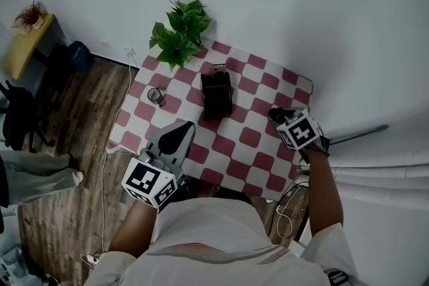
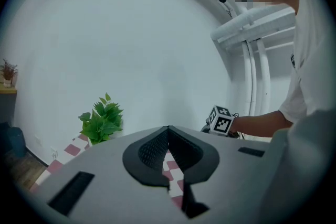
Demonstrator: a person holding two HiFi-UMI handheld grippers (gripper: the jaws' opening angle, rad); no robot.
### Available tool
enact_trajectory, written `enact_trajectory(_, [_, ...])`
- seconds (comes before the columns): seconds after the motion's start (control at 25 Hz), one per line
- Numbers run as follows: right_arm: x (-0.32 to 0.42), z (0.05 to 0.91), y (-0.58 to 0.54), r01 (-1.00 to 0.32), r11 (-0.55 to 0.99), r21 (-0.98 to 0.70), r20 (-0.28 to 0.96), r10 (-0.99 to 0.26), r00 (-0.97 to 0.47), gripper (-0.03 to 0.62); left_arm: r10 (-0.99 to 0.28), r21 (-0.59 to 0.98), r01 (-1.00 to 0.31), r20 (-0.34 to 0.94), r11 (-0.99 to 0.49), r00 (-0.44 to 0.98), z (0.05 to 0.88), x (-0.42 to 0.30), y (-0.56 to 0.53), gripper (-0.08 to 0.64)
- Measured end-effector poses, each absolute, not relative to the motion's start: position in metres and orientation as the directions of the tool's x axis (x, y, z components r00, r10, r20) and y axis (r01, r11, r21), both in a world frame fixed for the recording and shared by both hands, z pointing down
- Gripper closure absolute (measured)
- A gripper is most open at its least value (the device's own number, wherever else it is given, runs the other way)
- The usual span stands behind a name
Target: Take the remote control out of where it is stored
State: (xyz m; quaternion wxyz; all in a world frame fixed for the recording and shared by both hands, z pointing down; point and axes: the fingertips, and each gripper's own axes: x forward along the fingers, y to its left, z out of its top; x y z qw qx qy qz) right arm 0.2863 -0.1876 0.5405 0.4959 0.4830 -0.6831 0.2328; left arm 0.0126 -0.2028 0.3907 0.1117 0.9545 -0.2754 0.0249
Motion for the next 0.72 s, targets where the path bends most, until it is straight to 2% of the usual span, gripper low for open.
enact_trajectory(0.16, [0.293, 0.593, -0.162, -0.851, 0.520, 0.079, 0.977, -0.212, -0.039, 0.405, -0.512, 0.206, -0.528, 0.128, -0.824, 0.849, 0.399, 0.025, -0.199, 0.554])
enact_trajectory(0.36, [0.293, 0.646, -0.149, -0.808, 0.589, 0.001, 0.998, -0.046, -0.033, 0.405, -0.518, 0.211, -0.539, 0.149, -0.815, 0.842, 0.406, 0.036, -0.197, 0.554])
enact_trajectory(0.72, [0.288, 0.698, -0.150, -0.761, 0.648, -0.029, 0.996, 0.086, 0.036, 0.407, -0.556, 0.202, -0.582, 0.175, -0.788, 0.813, 0.413, 0.032, -0.194, 0.554])
